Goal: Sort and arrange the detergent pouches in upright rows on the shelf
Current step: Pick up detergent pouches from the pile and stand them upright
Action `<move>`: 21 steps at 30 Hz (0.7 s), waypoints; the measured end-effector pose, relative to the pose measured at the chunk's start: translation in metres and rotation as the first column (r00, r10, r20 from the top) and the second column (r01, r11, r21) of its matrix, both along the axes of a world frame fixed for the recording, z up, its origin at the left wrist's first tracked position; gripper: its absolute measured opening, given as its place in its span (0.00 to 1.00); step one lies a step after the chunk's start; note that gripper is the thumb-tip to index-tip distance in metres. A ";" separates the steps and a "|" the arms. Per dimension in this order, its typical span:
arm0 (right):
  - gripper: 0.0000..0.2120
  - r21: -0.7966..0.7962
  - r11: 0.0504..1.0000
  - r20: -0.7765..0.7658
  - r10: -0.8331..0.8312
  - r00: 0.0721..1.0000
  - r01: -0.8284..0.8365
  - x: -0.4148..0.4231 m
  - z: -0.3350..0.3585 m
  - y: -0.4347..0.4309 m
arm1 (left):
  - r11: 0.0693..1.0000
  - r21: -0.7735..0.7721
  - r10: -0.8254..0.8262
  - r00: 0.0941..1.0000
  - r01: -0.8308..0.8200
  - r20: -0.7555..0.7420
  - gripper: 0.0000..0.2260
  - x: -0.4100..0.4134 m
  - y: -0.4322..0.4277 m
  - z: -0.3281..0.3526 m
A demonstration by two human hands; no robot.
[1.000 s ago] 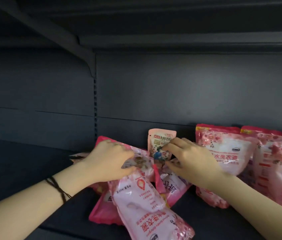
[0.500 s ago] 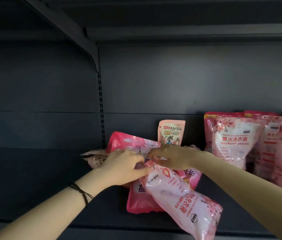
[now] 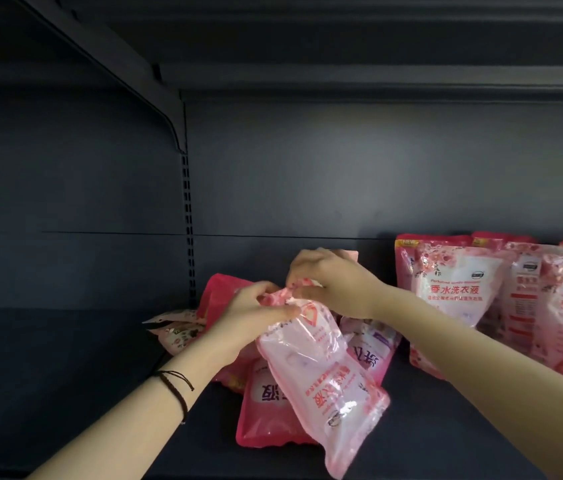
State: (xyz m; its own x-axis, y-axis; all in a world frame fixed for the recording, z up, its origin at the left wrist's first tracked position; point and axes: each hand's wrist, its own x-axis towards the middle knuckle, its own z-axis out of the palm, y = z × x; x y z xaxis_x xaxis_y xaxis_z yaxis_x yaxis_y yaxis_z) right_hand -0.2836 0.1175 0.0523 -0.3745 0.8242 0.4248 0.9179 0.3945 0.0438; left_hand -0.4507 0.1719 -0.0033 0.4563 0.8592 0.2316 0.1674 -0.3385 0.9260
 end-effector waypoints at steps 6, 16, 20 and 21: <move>0.17 -0.094 0.993 -0.626 -0.119 0.770 0.077 0.021 -0.023 -0.008 | 0.979 -0.197 0.110 0.961 -0.060 0.255 0.12 -0.004 0.008 -0.008; 0.13 -0.577 0.811 -0.752 -0.479 0.453 -0.100 0.079 -0.064 -0.038 | 0.984 -0.158 0.008 0.879 0.077 0.476 0.10 -0.005 0.022 -0.003; 0.15 -0.386 0.916 -0.909 -0.356 0.218 -0.114 0.085 -0.031 -0.034 | 0.981 -0.178 0.017 0.887 0.073 0.461 0.29 -0.011 0.024 -0.016; 0.14 -0.336 0.933 -0.934 -0.313 0.172 -0.126 0.084 -0.022 -0.031 | 0.981 -0.183 0.026 0.892 0.064 0.452 0.32 -0.010 0.023 -0.021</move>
State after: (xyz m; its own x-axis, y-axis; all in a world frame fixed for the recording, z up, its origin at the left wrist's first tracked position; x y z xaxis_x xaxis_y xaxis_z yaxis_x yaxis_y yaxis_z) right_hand -0.1991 0.0866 0.0301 0.2470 0.9610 0.1241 0.1515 0.0882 -0.9845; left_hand -0.4607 0.1946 -0.0248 0.3579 0.8994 0.2511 -0.2874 -0.1498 0.9460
